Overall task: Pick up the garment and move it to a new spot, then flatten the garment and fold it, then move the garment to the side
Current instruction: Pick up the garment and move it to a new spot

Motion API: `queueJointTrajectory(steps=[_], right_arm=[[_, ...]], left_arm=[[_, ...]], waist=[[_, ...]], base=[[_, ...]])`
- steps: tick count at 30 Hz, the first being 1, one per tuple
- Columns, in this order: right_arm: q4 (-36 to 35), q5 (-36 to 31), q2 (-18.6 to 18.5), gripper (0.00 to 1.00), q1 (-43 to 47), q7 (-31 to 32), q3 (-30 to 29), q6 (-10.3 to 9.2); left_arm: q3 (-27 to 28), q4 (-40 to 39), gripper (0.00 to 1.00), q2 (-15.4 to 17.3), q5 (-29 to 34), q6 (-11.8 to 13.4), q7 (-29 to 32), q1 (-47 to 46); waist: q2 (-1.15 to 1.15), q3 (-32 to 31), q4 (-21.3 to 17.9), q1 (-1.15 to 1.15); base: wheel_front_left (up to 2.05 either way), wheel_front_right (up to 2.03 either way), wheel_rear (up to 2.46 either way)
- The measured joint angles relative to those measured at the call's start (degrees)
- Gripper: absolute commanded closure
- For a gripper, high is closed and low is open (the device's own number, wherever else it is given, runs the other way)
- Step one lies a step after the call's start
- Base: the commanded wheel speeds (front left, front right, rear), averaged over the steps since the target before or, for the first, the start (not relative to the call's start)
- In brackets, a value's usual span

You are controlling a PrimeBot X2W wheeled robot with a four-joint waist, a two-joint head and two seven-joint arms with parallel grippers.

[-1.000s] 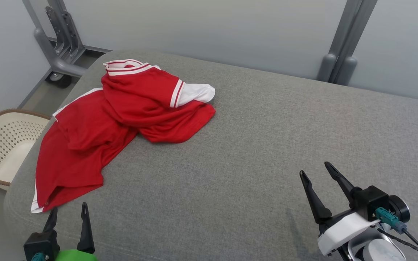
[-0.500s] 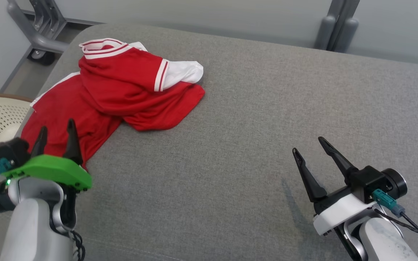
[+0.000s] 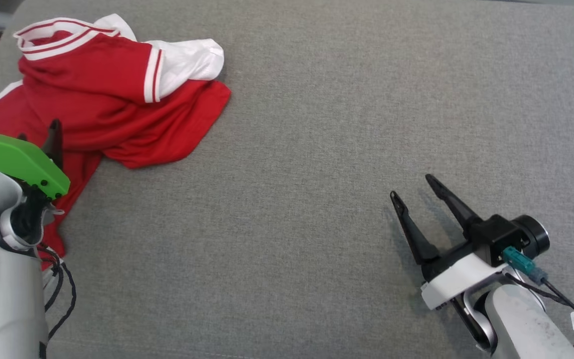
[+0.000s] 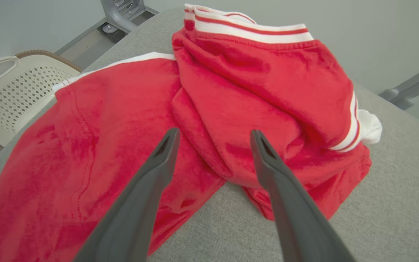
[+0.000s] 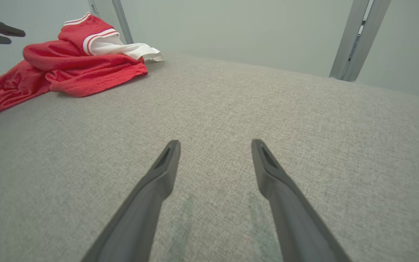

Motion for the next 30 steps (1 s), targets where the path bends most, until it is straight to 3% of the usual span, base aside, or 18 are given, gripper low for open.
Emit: queueJointTrajectory(steps=[6, 11, 13, 15, 23, 30], right_arm=[[-0.45, 0.03, -0.16, 0.00, -3.63, 0.00, -1.93, 0.00], [-0.22, 0.47, -0.67, 0.00, -3.97, 0.00, -3.93, -0.01], [0.24, 0.49, -0.57, 0.00, -4.05, 0.00, -4.01, -0.01], [0.64, 0.55, -0.30, 0.00, -4.12, 0.00, -3.98, -0.01], [2.31, 1.08, 0.65, 0.00, -4.14, -0.01, -3.99, 0.00], [4.05, 1.16, 0.96, 0.00, -3.65, -0.01, -4.12, 0.00]], left_arm=[[0.54, 2.88, 0.00, 1.48, 0.22, 0.63, 0.62, -2.10], [-0.48, 5.01, 0.00, -0.41, -1.25, 0.04, 0.60, -5.09], [-0.71, 6.10, 0.55, -0.30, -1.20, -0.16, 0.57, -5.66], [-0.62, 6.71, 1.00, -0.03, -0.89, -0.15, -0.38, -5.80], [-2.78, 6.94, 1.00, 1.91, 2.75, -1.99, -4.46, -6.76], [-5.66, 1.23, 1.00, 0.25, 5.37, -3.55, -11.74, -11.46]], waist=[[0.00, 3.60, -2.67, 0.01], [0.00, 6.32, -4.60, 0.01], [0.00, 6.98, -5.02, 0.01], [0.00, 7.20, -5.17, 0.00], [0.00, 5.87, -4.30, 0.00], [0.00, 4.14, -3.28, -0.01]], base=[[0.00, 0.00, 0.00], [0.00, 0.00, 0.00], [0.00, 0.00, 0.00], [0.00, 0.00, 0.00], [0.00, 0.00, 0.00], [0.00, 0.00, 0.00]])
